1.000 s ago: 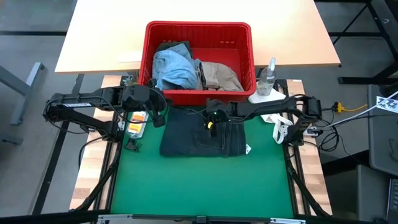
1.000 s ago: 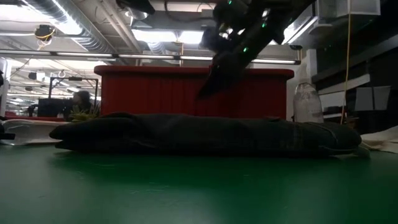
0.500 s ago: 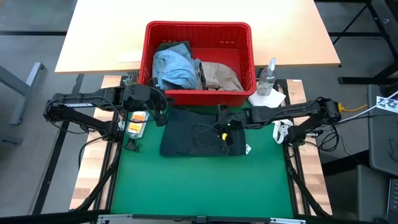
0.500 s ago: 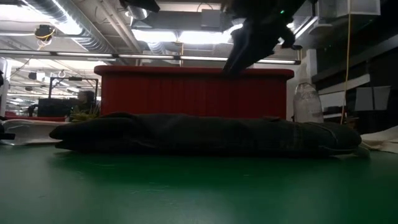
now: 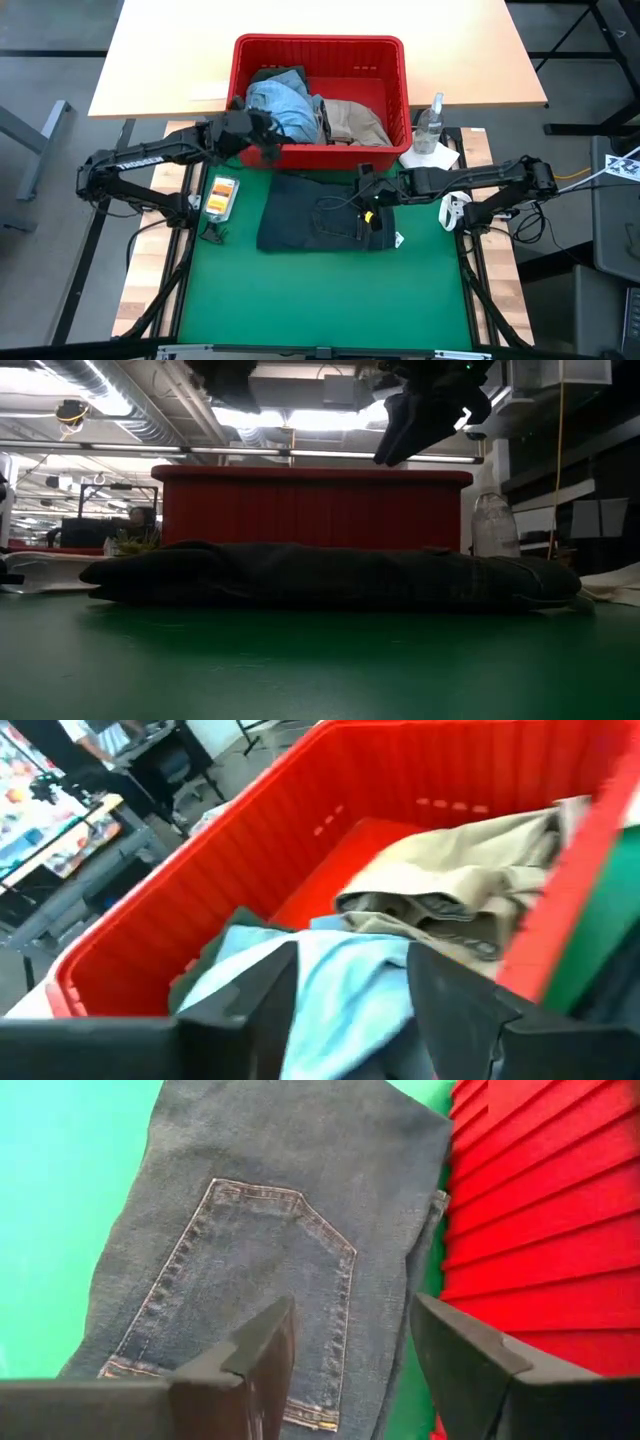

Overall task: Fold laundry
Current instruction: Fold the light blue jeans

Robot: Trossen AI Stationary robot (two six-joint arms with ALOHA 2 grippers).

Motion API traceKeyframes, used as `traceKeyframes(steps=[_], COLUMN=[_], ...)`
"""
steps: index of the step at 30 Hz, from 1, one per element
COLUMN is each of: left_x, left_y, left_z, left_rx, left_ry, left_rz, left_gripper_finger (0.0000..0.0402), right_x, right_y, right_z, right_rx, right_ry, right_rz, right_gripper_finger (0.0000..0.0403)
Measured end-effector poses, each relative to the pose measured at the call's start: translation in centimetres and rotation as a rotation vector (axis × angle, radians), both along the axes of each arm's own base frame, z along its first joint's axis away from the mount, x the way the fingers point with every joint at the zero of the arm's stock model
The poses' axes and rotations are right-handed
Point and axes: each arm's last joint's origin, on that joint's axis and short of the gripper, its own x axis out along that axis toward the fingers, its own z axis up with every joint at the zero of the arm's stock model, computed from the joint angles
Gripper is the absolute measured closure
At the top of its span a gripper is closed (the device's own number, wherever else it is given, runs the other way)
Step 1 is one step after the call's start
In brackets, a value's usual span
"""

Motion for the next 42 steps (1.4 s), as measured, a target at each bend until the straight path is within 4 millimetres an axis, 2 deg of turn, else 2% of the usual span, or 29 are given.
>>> traceKeyframes(steps=[4, 10, 17, 22, 29, 37, 42], left_x=[-0.9, -2.4, -4.4, -5.0, -4.2, -2.4, -2.0], left_y=[2.1, 4.5, 6.4, 7.1, 7.9, 9.5, 10.1], left_z=[-0.1, -0.8, -2.0, -2.4, -3.6, -6.3, -7.3], left_rx=[-0.033, -0.145, -0.261, -0.291, -0.381, -0.447, -0.417], left_ry=[0.0, 0.021, 0.1, 0.12, 0.138, 0.231, 0.314], left_rz=[0.036, 0.012, 0.064, 0.095, 0.047, 0.057, 0.079], left_gripper_finger=[0.0213, 0.0228, 0.0237, 0.0237, 0.0239, 0.0239, 0.0239], right_x=[0.0, 0.0, 0.0, 0.0, 0.0, 0.0, 0.0], right_y=[0.0, 0.0, 0.0, 0.0, 0.0, 0.0, 0.0], right_z=[0.0, 0.0, 0.0, 0.0, 0.0, -0.1, -0.1], right_rx=[0.0, 0.0, 0.0, 0.0, 0.0, 0.0, 0.0], right_ry=[0.0, 0.0, 0.0, 0.001, 0.0, 0.001, 0.001], right_rz=[0.0, 0.0, 0.0, 0.0, 0.0, 0.0, 0.0], right_gripper_finger=[0.0203, 0.0203, 0.0203, 0.0203, 0.0203, 0.0203, 0.0203])
